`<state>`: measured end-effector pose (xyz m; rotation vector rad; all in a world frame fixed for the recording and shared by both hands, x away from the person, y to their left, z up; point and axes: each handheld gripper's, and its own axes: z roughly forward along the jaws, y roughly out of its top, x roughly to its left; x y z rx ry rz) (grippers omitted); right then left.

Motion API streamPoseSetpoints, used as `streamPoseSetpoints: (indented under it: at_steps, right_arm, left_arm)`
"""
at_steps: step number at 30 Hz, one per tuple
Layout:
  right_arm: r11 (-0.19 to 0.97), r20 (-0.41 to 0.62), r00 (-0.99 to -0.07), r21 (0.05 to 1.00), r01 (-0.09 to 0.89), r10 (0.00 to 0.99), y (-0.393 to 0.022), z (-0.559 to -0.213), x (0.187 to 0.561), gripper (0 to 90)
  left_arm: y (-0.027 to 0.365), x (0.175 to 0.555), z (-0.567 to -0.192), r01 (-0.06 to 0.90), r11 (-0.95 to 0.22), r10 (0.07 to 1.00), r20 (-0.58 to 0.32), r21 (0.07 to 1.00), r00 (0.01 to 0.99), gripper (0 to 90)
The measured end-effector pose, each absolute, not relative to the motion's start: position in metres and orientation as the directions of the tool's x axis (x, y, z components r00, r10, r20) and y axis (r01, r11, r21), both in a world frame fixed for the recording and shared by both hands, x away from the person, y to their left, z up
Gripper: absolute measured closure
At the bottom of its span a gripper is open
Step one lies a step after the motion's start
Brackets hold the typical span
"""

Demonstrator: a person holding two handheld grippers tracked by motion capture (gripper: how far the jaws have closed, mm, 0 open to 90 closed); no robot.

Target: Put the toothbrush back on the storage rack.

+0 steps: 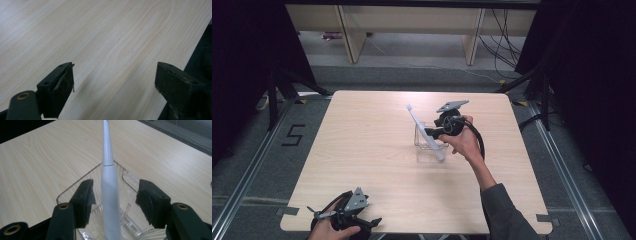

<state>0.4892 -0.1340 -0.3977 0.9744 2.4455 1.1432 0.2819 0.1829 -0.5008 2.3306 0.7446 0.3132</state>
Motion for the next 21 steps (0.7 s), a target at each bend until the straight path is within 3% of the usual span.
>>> streamPoseSetpoints:
  at_steps: [21]
  right_arm:
    - [0.401, 0.068, -0.734, 0.801, 0.444, 0.676, -0.151, -0.392, 0.471, 38.7]
  left_arm:
    - [0.182, 0.281, -0.502, 0.442, -0.59, 0.612, 0.018, 0.676, 0.791, 15.0]
